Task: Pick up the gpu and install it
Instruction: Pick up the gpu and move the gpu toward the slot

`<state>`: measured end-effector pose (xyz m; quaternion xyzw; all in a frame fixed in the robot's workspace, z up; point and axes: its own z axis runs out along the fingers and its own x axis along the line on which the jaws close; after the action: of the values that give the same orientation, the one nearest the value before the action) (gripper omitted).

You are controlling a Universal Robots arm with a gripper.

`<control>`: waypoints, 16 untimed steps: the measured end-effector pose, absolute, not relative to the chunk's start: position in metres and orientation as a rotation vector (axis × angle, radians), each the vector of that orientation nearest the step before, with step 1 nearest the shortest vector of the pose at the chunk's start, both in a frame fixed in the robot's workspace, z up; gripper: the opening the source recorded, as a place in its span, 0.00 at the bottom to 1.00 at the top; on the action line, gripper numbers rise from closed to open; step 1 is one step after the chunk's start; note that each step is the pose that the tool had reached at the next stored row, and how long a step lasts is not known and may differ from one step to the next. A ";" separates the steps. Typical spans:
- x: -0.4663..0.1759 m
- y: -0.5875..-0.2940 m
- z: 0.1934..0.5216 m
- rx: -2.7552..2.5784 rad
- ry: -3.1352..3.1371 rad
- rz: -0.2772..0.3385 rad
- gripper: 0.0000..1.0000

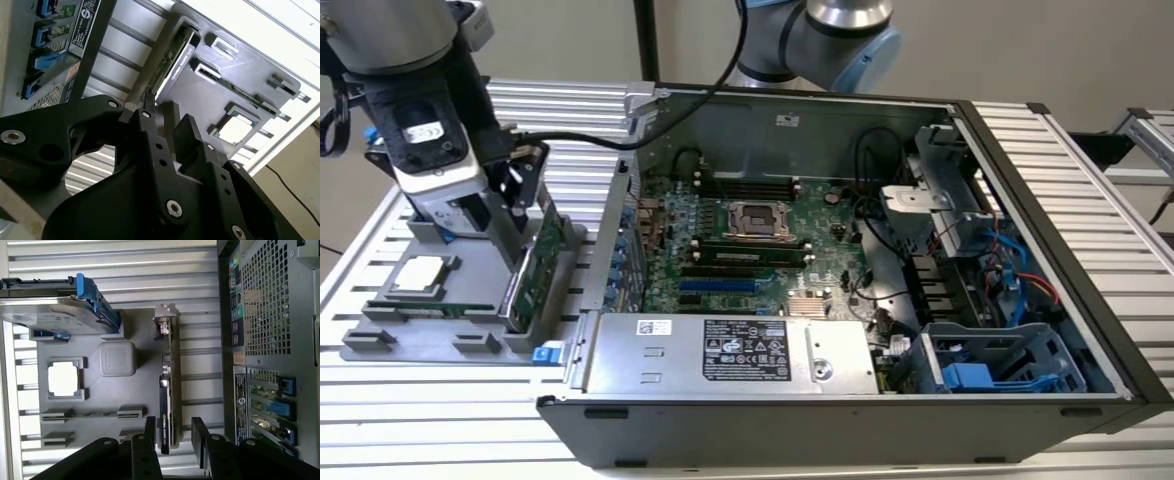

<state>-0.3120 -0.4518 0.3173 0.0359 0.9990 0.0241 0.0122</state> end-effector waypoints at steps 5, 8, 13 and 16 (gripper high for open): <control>-0.312 -0.451 0.311 0.111 3.114 0.075 1.00; -0.312 -0.451 0.307 0.111 3.114 0.075 1.00; -0.312 -0.451 0.300 0.111 3.114 0.075 1.00; -0.313 -0.451 0.296 0.111 3.114 0.075 1.00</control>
<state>-0.3125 -0.4513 0.2958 0.0355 0.9990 0.0241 0.0122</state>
